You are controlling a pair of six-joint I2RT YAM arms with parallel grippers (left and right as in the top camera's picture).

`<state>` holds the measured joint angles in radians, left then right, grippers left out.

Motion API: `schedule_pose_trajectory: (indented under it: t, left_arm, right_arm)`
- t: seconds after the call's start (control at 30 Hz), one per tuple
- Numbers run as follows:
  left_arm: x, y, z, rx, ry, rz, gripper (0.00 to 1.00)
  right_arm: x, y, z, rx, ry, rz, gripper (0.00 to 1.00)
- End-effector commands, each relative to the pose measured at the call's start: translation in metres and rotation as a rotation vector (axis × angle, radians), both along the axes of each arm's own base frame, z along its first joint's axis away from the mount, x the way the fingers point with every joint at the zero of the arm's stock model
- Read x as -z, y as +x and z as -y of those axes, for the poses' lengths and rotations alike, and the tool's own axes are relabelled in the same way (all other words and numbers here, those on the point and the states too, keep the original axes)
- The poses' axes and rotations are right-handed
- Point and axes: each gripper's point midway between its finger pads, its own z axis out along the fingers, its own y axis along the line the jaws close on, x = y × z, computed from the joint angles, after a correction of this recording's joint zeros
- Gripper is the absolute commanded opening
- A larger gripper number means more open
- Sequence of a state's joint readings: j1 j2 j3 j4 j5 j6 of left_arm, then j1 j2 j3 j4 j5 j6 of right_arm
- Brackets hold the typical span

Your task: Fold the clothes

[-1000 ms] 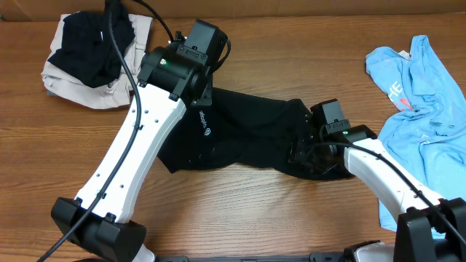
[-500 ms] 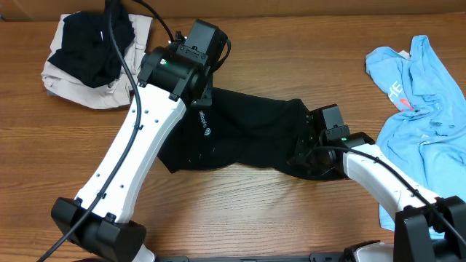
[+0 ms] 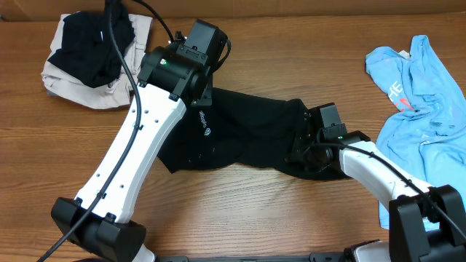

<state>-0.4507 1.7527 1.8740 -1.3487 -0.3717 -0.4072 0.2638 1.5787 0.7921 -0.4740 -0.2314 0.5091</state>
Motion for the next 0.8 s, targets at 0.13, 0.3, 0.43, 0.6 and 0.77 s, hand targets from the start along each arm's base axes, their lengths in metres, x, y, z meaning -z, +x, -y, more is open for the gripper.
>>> schedule_pose_trajectory:
  t: [0.13,0.3,0.43,0.6,0.77]
  left_arm:
    - [-0.004,0.003,-0.009,-0.008,0.043,0.017,0.04]
    - [-0.015,0.005,-0.013,-0.016,0.058,0.047,0.04]
    - [-0.039,0.007,-0.008,-0.011,0.011,0.092,0.04]
    - [-0.09,0.006,-0.018,-0.032,0.004,0.2,0.04]
    - [-0.155,-0.006,-0.028,-0.013,-0.019,0.339,0.04]
  right_arm:
    - [-0.018,0.014,0.005,0.0,0.008,0.036,0.04]
    - [-0.094,0.047,0.03,0.013,-0.008,0.162,0.04]
    - [-0.188,0.07,0.064,0.086,-0.015,0.316,0.04]
    - [-0.303,0.067,0.117,0.18,-0.078,0.517,0.04]
    - [-0.387,0.039,0.161,0.298,-0.139,0.664,0.04]
